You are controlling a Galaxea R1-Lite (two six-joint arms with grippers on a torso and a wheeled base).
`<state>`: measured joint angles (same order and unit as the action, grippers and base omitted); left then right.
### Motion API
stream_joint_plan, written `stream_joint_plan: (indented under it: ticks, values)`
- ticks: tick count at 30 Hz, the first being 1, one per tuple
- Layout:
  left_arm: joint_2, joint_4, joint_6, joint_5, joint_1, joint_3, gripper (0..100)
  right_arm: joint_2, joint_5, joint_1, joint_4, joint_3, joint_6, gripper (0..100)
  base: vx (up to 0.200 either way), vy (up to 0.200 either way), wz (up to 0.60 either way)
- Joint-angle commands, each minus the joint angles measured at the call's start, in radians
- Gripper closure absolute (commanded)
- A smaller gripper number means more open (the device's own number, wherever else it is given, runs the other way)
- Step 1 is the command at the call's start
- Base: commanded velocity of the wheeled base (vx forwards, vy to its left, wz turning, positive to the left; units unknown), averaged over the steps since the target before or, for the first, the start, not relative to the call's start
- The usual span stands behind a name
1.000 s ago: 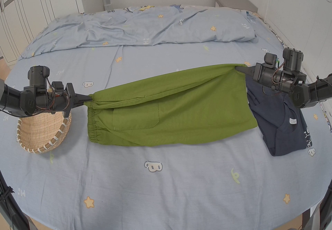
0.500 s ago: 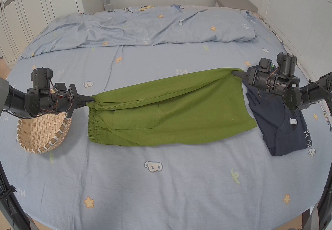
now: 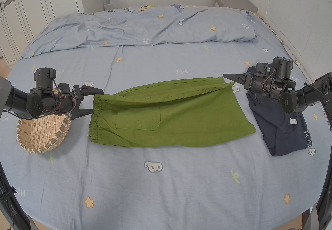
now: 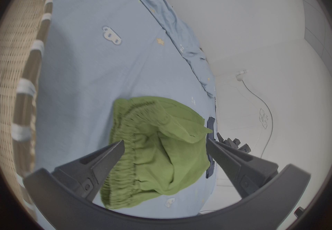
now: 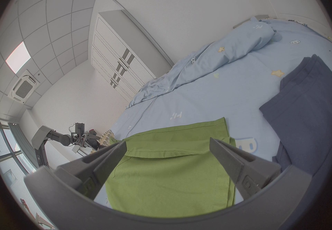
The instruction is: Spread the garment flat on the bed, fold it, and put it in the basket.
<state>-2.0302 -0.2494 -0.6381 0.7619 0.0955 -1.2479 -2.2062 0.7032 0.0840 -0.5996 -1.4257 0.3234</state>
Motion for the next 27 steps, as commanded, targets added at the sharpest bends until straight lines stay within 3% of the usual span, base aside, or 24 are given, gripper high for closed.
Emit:
stream_joint_plan:
  ticks: [1,6,11,12,18,22,27]
  values:
    - [0.033,-0.004,-0.022,0.002,-0.039,0.016,0,0.003,-0.001,0.0,0.0,0.007,0.0,0,0.0,0.0,0.0]
    - [0.013,-0.037,-0.046,-0.001,-0.076,-0.008,0,0.013,-0.001,0.0,-0.003,0.022,0.0,0,0.0,0.0,0.0]
    - [-0.134,-0.137,-0.103,-0.015,-0.074,-0.107,0,0.052,-0.002,-0.001,-0.005,0.048,-0.001,0,0.0,0.0,0.0]
    - [-0.18,-0.169,-0.155,-0.061,-0.076,-0.176,0,0.069,-0.001,-0.001,-0.012,0.061,-0.001,0,0.0,0.0,0.0]
    - [-0.262,-0.179,-0.236,-0.214,-0.056,-0.329,0,0.105,-0.001,-0.001,-0.043,0.091,0.0,0,0.0,0.0,0.0]
    - [-0.246,-0.203,-0.316,-0.216,-0.037,-0.324,0,0.103,-0.002,-0.001,-0.045,0.093,0.0,0,0.0,0.0,0.0]
    - [-0.197,-0.245,-0.318,-0.211,-0.045,-0.248,0,0.105,-0.002,-0.001,-0.045,0.094,0.0,0,0.0,0.0,0.0]
